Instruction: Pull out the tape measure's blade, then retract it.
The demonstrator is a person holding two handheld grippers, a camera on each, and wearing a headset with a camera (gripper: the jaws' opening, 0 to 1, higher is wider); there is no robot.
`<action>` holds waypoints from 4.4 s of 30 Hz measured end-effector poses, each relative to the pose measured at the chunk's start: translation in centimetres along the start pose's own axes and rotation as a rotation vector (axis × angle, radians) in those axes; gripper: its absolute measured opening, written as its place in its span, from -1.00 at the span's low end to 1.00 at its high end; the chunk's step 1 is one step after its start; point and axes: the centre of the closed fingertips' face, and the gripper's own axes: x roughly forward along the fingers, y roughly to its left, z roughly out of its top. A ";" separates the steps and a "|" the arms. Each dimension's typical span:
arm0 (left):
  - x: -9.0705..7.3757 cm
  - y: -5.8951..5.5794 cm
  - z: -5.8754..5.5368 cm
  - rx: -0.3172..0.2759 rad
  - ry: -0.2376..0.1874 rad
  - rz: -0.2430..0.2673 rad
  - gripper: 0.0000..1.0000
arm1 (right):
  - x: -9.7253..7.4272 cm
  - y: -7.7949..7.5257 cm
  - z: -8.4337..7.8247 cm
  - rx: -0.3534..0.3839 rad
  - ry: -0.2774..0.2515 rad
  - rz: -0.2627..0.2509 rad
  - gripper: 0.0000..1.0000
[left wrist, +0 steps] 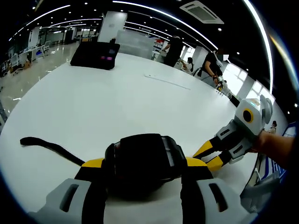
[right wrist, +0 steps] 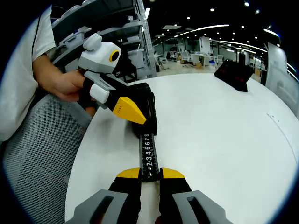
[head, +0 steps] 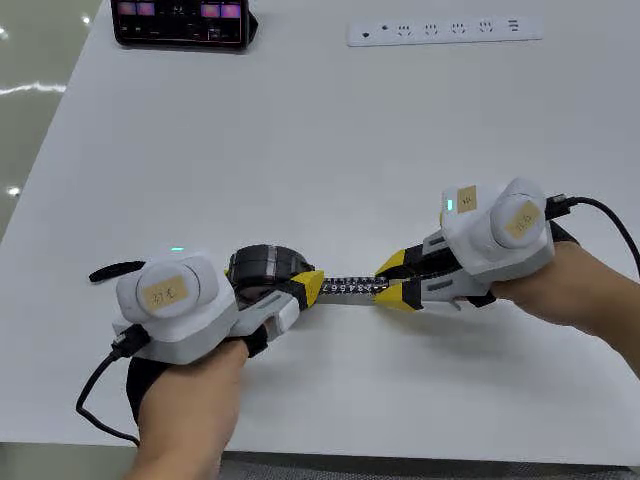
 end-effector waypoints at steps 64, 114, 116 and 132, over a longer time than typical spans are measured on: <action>-0.8 0.2 0.6 0.074 -0.008 0.054 0.12 | 2.2 0.1 1.9 0.002 -0.044 0.008 -0.78; -0.9 0.0 0.6 0.095 -0.014 0.032 0.20 | 3.7 0.4 4.0 0.013 -0.101 0.017 -0.61; -0.9 0.0 0.6 0.097 -0.014 0.031 0.20 | 3.6 0.5 4.0 0.018 -0.103 0.015 -0.60; -1.8 -0.9 1.5 0.256 -0.025 -0.036 0.23 | 1.6 0.8 3.7 0.032 -0.115 -0.052 -0.17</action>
